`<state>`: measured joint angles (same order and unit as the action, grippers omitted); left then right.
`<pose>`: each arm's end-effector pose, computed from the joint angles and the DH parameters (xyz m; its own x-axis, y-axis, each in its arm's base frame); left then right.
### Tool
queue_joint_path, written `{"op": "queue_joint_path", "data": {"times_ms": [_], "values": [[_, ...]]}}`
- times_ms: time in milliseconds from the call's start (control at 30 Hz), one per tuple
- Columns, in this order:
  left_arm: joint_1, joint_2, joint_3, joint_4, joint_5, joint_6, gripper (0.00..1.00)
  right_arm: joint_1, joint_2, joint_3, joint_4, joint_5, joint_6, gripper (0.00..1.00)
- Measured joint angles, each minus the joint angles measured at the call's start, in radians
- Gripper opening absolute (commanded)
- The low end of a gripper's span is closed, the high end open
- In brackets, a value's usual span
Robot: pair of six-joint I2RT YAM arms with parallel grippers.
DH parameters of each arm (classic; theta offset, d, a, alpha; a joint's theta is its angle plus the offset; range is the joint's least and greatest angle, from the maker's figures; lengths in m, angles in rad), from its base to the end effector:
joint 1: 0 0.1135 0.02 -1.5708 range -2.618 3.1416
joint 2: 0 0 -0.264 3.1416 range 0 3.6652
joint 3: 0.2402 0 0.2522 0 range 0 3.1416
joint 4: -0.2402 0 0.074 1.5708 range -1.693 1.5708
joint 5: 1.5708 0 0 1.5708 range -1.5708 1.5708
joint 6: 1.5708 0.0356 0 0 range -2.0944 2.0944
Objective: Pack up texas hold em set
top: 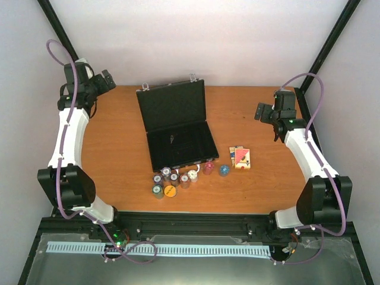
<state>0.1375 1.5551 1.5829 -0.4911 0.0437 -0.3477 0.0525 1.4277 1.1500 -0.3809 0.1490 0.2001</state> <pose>0.3539 0.0474 0.3953 -0.3827 -0.3966 -0.8344 -0.2432 0.9146 -0.3232 0.3206 0.0116 0.2985 -0.5860 0.1661 -0.7931 0.1855 0.9803 0.0682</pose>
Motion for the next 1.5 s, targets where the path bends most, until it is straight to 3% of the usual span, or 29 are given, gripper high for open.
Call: {"op": "queue_joint_path", "data": {"times_ms": [233,433,733,1000,1500], "values": [[0.004,0.0,0.016,-0.098,0.015,-0.054,1.0,0.008,-0.03,0.024,-0.08,-0.121,-0.006,1.0],[-0.023,-0.006,-0.009,-0.161,0.004,-0.07,1.0,0.147,-0.02,0.049,-0.218,-0.135,-0.024,0.96],[-0.223,-0.122,-0.243,-0.232,-0.039,-0.07,1.0,0.302,-0.014,-0.096,-0.335,-0.145,0.013,0.98],[-0.235,-0.272,-0.381,-0.274,-0.048,-0.069,1.0,0.312,0.019,-0.17,-0.386,-0.114,0.061,0.99],[-0.235,-0.29,-0.425,-0.273,-0.059,-0.056,1.0,0.312,0.171,-0.161,-0.38,-0.047,0.092,0.97]]}}
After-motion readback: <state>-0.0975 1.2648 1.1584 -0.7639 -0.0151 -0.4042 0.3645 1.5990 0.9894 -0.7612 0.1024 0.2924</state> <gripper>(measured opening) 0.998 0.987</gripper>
